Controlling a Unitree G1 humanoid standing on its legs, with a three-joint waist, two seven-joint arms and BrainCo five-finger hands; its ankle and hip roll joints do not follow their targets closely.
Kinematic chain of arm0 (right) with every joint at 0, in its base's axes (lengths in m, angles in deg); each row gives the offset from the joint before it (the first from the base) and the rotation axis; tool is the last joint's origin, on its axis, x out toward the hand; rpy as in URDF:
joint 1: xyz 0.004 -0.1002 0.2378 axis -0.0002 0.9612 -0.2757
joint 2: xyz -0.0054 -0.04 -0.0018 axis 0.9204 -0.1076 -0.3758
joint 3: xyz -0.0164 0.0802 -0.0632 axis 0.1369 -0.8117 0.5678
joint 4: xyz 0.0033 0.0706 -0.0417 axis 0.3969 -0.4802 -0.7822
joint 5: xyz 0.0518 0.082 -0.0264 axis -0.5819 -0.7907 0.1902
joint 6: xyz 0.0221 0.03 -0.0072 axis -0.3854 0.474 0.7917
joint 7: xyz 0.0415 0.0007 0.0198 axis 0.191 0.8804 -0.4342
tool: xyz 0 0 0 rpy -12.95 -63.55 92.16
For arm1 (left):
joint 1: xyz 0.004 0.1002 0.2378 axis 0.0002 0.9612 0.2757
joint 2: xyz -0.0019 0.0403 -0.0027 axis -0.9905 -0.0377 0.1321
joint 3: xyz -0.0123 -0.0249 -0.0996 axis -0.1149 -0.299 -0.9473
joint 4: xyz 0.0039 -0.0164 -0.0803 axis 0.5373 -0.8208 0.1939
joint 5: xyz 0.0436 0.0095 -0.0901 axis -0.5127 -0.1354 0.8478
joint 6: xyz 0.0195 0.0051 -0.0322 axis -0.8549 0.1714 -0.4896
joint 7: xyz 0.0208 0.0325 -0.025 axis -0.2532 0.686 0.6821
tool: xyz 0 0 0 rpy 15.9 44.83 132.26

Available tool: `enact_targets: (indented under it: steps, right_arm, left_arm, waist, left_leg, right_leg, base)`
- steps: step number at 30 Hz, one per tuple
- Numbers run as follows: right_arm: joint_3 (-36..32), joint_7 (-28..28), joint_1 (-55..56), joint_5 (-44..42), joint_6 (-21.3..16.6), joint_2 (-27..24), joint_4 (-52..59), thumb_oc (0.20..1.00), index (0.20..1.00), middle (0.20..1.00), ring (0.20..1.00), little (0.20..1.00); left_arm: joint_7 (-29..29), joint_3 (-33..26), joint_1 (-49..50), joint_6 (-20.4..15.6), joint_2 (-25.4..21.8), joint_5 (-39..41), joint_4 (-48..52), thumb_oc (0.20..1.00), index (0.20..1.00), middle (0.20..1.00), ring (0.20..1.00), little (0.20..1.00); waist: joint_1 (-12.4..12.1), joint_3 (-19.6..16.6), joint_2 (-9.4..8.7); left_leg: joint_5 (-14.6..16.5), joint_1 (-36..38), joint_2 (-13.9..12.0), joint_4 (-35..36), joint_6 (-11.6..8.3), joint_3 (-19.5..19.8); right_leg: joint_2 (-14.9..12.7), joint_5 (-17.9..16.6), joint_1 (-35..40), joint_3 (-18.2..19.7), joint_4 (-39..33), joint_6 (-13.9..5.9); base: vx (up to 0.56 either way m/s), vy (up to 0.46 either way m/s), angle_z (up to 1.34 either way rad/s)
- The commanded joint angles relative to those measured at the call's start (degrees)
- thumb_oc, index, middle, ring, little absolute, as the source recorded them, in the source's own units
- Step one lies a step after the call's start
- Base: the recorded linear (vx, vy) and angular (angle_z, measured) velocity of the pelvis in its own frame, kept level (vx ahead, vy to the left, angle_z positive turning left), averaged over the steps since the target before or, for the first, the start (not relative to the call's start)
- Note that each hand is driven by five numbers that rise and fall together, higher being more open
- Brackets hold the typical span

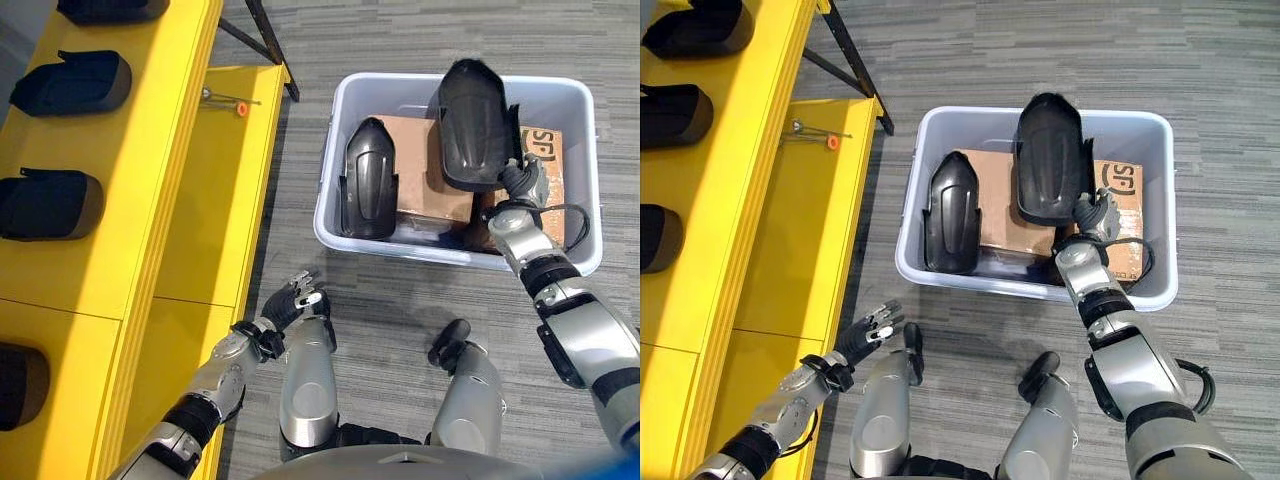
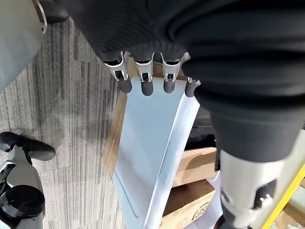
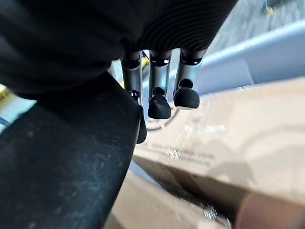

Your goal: Move parts from the plastic box to the shelf.

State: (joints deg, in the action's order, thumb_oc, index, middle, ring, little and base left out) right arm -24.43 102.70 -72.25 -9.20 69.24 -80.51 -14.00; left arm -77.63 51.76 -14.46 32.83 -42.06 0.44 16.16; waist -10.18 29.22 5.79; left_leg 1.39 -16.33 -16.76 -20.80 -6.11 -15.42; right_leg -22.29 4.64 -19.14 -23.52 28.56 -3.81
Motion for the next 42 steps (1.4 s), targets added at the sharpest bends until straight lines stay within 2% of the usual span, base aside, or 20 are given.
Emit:
enact_targets:
  steps: [1, 9, 14, 17, 20, 23, 25, 26, 27, 28, 29, 30, 31, 33, 38, 40, 41, 42]
  right_arm:
    - [-1.8, -3.4, 0.2, -0.3, -10.0, 0.0, 5.7, 0.2, 0.2, 0.2, 0.2, 0.2]
    - [-2.3, -8.1, 9.6, 0.2, -11.5, 2.1, 21.3, 0.2, 0.2, 0.2, 0.2, 0.2]
    - [-2.8, -10.2, 13.6, 0.2, -11.0, 3.0, 27.7, 0.2, 0.2, 0.2, 0.2, 0.2]
    - [-3.9, -13.4, 18.6, 0.3, -11.7, 3.3, 33.6, 0.2, 0.2, 0.2, 0.2, 0.2]
    - [-3.9, -14.4, 21.2, 0.2, -11.8, 3.7, 36.4, 0.2, 0.2, 0.2, 0.2, 0.2]
    - [-3.2, -15.6, 27.4, 1.0, -12.1, 6.7, 40.7, 0.2, 0.2, 0.2, 0.2, 0.2]
    - [-1.6, -17.2, 27.9, 1.6, -11.6, 8.1, 41.5, 0.2, 0.2, 0.2, 0.2, 0.2]
    - [0.1, -15.9, 28.3, 0.8, -12.7, 7.9, 41.1, 0.2, 0.2, 0.2, 0.2, 0.2]
    - [0.8, -15.1, 29.2, 0.9, -14.0, 7.4, 41.2, 0.2, 0.2, 0.2, 0.2, 0.2]
    - [1.0, -14.5, 30.5, 1.1, -15.6, 6.7, 41.2, 0.2, 0.2, 0.2, 0.2, 0.2]
    - [0.8, -14.9, 31.1, 1.2, -16.3, 6.3, 41.3, 0.2, 0.2, 0.2, 0.2, 0.2]
    - [-0.1, -16.2, 32.1, 0.9, -16.9, 5.6, 41.7, 0.2, 0.2, 0.2, 0.2, 0.2]
    - [-1.1, -17.2, 32.8, 0.9, -17.5, 5.1, 41.6, 0.2, 0.2, 0.2, 0.2, 0.2]
    - [-1.6, -18.9, 32.6, 0.6, -17.5, 4.7, 41.2, 0.2, 0.2, 0.2, 0.2, 0.2]
    - [-1.9, -19.7, 32.3, 1.9, -16.7, 4.5, 42.0, 0.2, 0.2, 0.2, 0.2, 0.2]
    - [-2.2, -21.1, 32.2, 2.0, -15.4, 3.5, 43.4, 0.2, 0.2, 0.2, 0.2, 0.2]
    - [-2.1, -20.3, 32.7, 2.9, -15.0, 3.2, 44.5, 0.2, 0.2, 0.2, 0.2, 0.2]
    - [-2.1, -20.0, 32.9, 3.1, -14.8, 3.2, 44.9, 0.2, 0.2, 0.2, 0.2, 0.2]
  left_arm:
    - [-1.4, 0.9, 2.7, -1.7, -0.6, -1.8, 0.7, 1.0, 1.0, 1.0, 1.0, 1.0]
    - [-0.7, -2.8, 6.6, -2.0, 1.2, -4.1, 1.8, 1.0, 1.0, 1.0, 1.0, 1.0]
    - [-0.6, -4.7, 8.0, -1.6, 2.2, -6.0, 1.6, 1.0, 1.0, 1.0, 1.0, 1.0]
    - [-1.1, -5.0, 9.1, -1.9, 2.9, -9.5, 2.7, 1.0, 1.0, 1.0, 1.0, 1.0]
    - [-0.9, -4.7, 9.3, -1.7, 3.1, -9.9, 3.5, 1.0, 1.0, 1.0, 1.0, 1.0]
    - [-1.8, -3.1, 8.8, -0.5, 3.6, -10.4, 4.8, 1.0, 1.0, 1.0, 1.0, 1.0]
    - [-0.4, -1.6, 7.7, -1.1, 3.4, -10.5, 6.2, 1.0, 1.0, 1.0, 1.0, 1.0]
    - [0.3, -1.0, 5.6, -0.3, 2.2, -9.5, 6.1, 1.0, 1.0, 1.0, 1.0, 1.0]
    - [-0.4, -0.9, 4.8, 0.3, 1.6, -9.6, 6.0, 1.0, 1.0, 1.0, 1.0, 1.0]
    - [-1.1, -0.7, 4.7, 0.9, 1.3, -9.7, 6.4, 1.0, 1.0, 1.0, 1.0, 1.0]
    - [-1.2, -0.6, 4.8, 1.2, 1.1, -9.3, 6.9, 1.0, 1.0, 1.0, 1.0, 1.0]
    - [-1.2, -0.6, 5.2, 2.2, 1.1, -8.9, 8.3, 1.0, 1.0, 1.0, 1.0, 1.0]
    - [-1.0, -0.8, 5.6, 3.3, 1.3, -10.2, 9.1, 1.0, 1.0, 1.0, 1.0, 1.0]
    - [-0.3, -1.9, 6.3, 4.3, 2.0, -9.0, 8.9, 1.0, 1.0, 1.0, 1.0, 1.0]
    - [-1.4, -3.7, 8.3, 5.4, 3.1, -9.2, 9.8, 1.0, 1.0, 1.0, 1.0, 1.0]
    - [-2.0, -4.7, 10.3, 4.2, 4.2, -8.6, 9.5, 1.0, 1.0, 1.0, 1.0, 1.0]
    - [-2.9, -5.0, 10.7, 3.8, 4.4, -8.9, 8.7, 1.0, 1.0, 1.0, 1.0, 1.0]
    - [-3.2, -5.0, 10.7, 3.7, 4.5, -9.1, 8.5, 1.0, 1.0, 1.0, 1.0, 1.0]
  waist:
    - [-1.3, -3.4, -1.44]
    - [0.1, -8.0, -2.69]
    - [0.7, -10.3, -3.23]
    - [1.3, -12.2, -3.8]
    - [1.6, -13.0, -4.07]
    - [1.6, -14.4, -4.55]
    - [1.3, -13.7, -4.88]
    - [3.1, -13.0, -4.89]
    - [4.1, -13.0, -5.05]
    - [4.9, -13.2, -5.22]
    - [5.3, -13.6, -5.26]
    - [5.9, -14.2, -5.51]
    - [6.3, -15.0, -5.85]
    - [5.7, -16.3, -6.01]
    - [4.3, -17.2, -5.85]
    - [2.8, -16.8, -5.71]
    - [3.1, -16.5, -5.38]
    - [3.3, -16.5, -5.33]
  left_leg:
    - [-0.7, 2.0, -1.2, 1.5, 0.67, 0.1]
    - [-3.9, 8.2, -1.9, 8.6, -0.73, -0.6]
    - [-4.2, 10.6, -1.8, 10.1, -0.96, -1.1]
    - [-3.6, 12.4, -1.0, 10.2, -0.17, -1.5]
    - [-3.3, 13.1, -0.2, 10.2, 0.47, -1.7]
    - [-1.8, 14.8, 3.5, 10.9, 2.81, -4.0]
    - [-0.2, 16.0, 4.7, 11.4, 4.06, -6.4]
    - [0.0, 15.6, 6.0, 12.0, 4.71, -4.9]
    - [-0.2, 15.4, 6.5, 12.2, 4.78, -3.6]
    - [-0.5, 15.4, 7.0, 12.4, 4.77, -2.2]
    - [-0.9, 15.4, 7.3, 12.9, 4.66, -1.6]
    - [-0.9, 15.6, 8.3, 13.4, 4.28, -0.2]
    - [-0.8, 15.6, 9.8, 14.0, 3.8, 1.9]
    - [-0.7, 16.5, 10.4, 15.5, 3.46, 3.5]
    - [-2.2, 16.2, 9.7, 17.6, 1.9, 6.4]
    - [-4.6, 13.5, 7.7, 17.6, -0.05, 8.2]
    - [-5.6, 12.5, 6.2, 17.0, -0.71, 5.5]
    - [-5.9, 12.4, 5.7, 16.9, -0.85, 4.3]
  right_leg:
    - [-1.9, 0.9, 4.3, 0.6, -1.8, -4.71]
    - [2.0, 0.3, 11.7, 0.6, -9.1, -4.54]
    - [2.8, 0.5, 14.9, 0.3, -11.2, -4.56]
    - [2.4, 0.6, 17.3, 0.0, -11.7, -4.94]
    - [2.0, 0.1, 18.2, -0.4, -12.2, -5.16]
    - [-0.5, -4.2, 19.8, -2.2, -14.2, -5.6]
    - [-2.8, -7.5, 17.7, -3.3, -13.4, -6.4]
    - [1.7, -5.7, 16.7, 2.8, -12.3, -6.26]
    - [5.5, -3.7, 17.1, 6.0, -12.6, -5.74]
    - [8.7, -2.4, 17.7, 8.1, -13.4, -4.8]
    - [10.5, -1.7, 18.2, 8.8, -14.2, -3.93]
    - [13.5, -0.5, 19.2, 10.5, -15.9, -2.43]
    - [15.3, -0.6, 20.8, 11.8, -19.0, -1.38]
    - [15.4, -1.1, 22.2, 11.1, -21.6, -1.05]
    - [15.8, -2.0, 23.8, 10.3, -25.7, -0.58]
    - [15.6, -2.3, 24.8, 8.2, -27.7, 0.02]
    - [15.0, -2.1, 25.0, 5.9, -27.3, 0.14]
    - [14.8, -2.1, 25.1, 5.2, -27.3, 0.14]
  base:
    - [0.06, 0.012, -0.09]
    - [0.07, 0.04, -0.09]
    - [0.07, 0.11, -0.01]
    - [0.02, 0.29, 0.01]
    - [-0.03, 0.207, -0.03]
    - [-0.14, 0.388, -0.05]
    - [-0.24, 0.071, -0.12]
    - [-0.22, -0.076, -0.18]
    - [-0.1, -0.142, 0.08]
    - [-0.04, -0.144, 0.54]
    - [-0.02, -0.114, 1.29]
    - [-0.02, -0.144, 1.18]
    - [-0.03, -0.214, 0.91]
    - [-0.05, -0.221, 0.58]
    - [-0.1, -0.172, 0.19]
    - [-0.26, -0.243, 0.44]
    - [-0.22, -0.129, 0.62]
    - [-0.3, -0.091, 1.11]
